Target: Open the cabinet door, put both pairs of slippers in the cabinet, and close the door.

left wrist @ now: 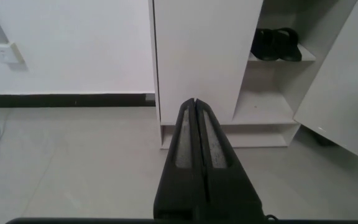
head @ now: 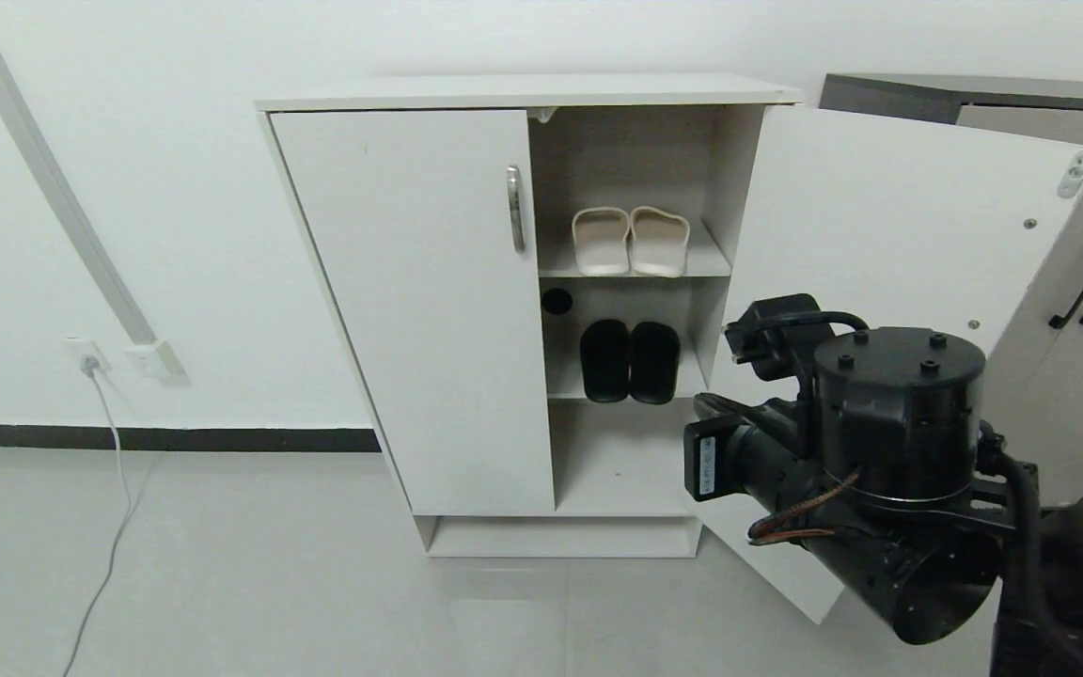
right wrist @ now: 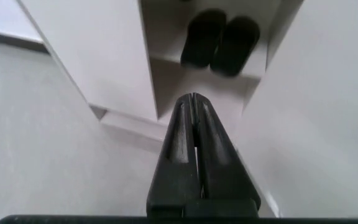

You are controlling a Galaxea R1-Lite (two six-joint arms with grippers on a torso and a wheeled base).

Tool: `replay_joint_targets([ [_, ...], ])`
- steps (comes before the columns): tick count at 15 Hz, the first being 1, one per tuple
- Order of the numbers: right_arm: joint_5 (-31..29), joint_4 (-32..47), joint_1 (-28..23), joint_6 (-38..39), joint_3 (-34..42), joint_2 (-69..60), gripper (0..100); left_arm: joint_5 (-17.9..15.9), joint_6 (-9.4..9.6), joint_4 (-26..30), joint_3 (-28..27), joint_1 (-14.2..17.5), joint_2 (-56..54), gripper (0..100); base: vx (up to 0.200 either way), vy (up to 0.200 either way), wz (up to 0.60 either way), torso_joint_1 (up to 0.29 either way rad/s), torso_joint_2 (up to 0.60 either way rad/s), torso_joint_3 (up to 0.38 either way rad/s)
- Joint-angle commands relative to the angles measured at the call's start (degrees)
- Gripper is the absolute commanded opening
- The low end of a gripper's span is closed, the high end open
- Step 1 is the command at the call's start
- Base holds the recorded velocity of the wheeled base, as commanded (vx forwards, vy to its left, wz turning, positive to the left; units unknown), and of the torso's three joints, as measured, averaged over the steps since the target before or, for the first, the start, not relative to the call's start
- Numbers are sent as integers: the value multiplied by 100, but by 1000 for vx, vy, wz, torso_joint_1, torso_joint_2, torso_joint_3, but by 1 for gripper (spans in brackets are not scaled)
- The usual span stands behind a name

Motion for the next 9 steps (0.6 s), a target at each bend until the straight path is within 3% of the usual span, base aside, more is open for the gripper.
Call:
replay_joint_targets([
  [1, 6, -3, -91, -3, 102, 99, 0, 4, -6, -2, -1, -7, -1, 0, 0, 0, 0, 0, 0, 0],
  [9, 41, -3, -144, -30, 172, 187, 0, -4, -6, -2, -1, -7, -1, 0, 0, 0, 0, 0, 0, 0],
])
